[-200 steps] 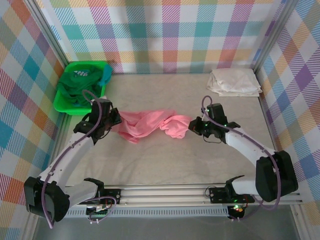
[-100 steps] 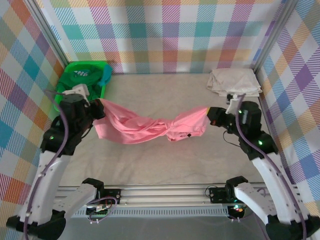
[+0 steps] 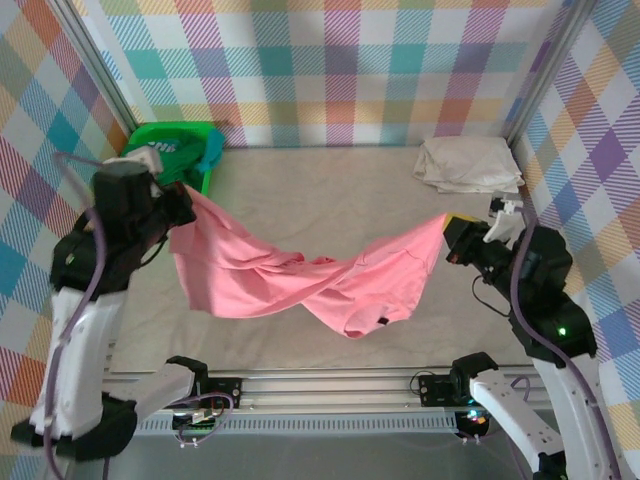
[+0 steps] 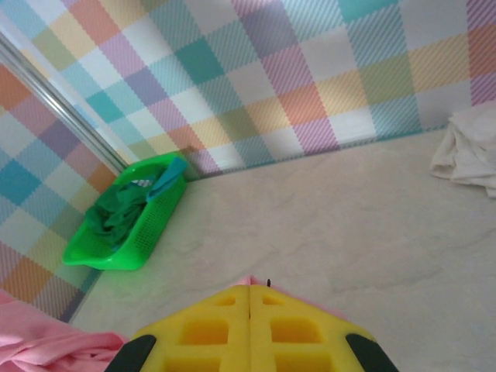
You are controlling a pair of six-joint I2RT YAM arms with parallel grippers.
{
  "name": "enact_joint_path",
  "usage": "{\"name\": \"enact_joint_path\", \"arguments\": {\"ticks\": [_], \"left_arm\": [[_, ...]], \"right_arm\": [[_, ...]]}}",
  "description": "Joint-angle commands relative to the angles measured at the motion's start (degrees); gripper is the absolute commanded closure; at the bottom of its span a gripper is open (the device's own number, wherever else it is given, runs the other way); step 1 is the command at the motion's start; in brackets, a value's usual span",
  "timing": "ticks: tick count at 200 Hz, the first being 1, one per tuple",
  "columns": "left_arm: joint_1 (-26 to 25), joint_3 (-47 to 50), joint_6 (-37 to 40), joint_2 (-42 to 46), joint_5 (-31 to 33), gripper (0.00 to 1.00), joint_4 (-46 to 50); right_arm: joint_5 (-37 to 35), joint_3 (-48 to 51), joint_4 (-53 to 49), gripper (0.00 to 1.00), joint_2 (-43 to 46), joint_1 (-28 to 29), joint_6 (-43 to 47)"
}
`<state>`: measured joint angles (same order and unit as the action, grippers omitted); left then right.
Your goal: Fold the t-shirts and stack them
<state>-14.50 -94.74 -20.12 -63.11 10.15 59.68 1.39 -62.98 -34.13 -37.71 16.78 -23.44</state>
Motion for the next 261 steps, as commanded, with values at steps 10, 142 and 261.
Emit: {"name": "enact_joint_path", "arguments": {"ticks": [10,142,261], "left_arm": [[2.99,2.21,1.65,-7.97,-6.52,1.00,-4.02],[6.63,43.24,-7.21,-9.55,-16.05,0.38,-26.75],[-4.28,47.03,-11.76,-25.34,-16.92,0.41,-39.70]], "right_arm": [[-4.45,-0.99,3.07,1.00,-5.09,-0.28,0.37],[-9.96,2.43,10.91,1.00,-21.79,-0.87,0.98],[-7.60,5.49,12.27,1.00,-20.66,-0.87,-0.90]]}}
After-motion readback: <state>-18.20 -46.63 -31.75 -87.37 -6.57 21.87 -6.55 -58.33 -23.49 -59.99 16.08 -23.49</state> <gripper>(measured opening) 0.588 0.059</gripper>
